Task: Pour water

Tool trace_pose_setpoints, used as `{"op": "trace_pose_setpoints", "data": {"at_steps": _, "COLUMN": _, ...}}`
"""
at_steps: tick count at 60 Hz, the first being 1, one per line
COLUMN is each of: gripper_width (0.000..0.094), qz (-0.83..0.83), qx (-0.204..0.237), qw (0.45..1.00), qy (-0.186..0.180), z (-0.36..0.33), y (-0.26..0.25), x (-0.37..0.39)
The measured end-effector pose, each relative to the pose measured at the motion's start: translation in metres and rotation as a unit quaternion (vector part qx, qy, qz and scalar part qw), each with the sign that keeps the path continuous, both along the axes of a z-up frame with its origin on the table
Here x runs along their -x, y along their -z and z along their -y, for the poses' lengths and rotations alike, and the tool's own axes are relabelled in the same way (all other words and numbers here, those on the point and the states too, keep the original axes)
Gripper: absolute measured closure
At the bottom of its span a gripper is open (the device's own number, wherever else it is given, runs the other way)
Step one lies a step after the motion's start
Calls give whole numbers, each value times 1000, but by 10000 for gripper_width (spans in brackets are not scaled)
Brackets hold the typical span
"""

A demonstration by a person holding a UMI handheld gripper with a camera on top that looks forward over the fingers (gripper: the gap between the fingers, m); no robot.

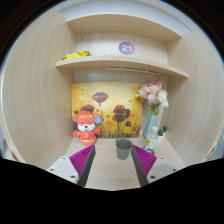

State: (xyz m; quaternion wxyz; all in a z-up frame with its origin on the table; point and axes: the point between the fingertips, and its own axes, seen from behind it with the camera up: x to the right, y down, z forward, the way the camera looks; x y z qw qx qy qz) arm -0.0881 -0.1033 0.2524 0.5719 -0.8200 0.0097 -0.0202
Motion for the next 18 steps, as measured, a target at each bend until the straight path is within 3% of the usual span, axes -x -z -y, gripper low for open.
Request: {"op": "trace_pose_setpoints", "data": {"at_steps": 18, "gripper_width": 208, "qz": 5, "qx": -8, "qw": 1000, "qy": -7, "z": 5, "y": -26, "x": 17}}
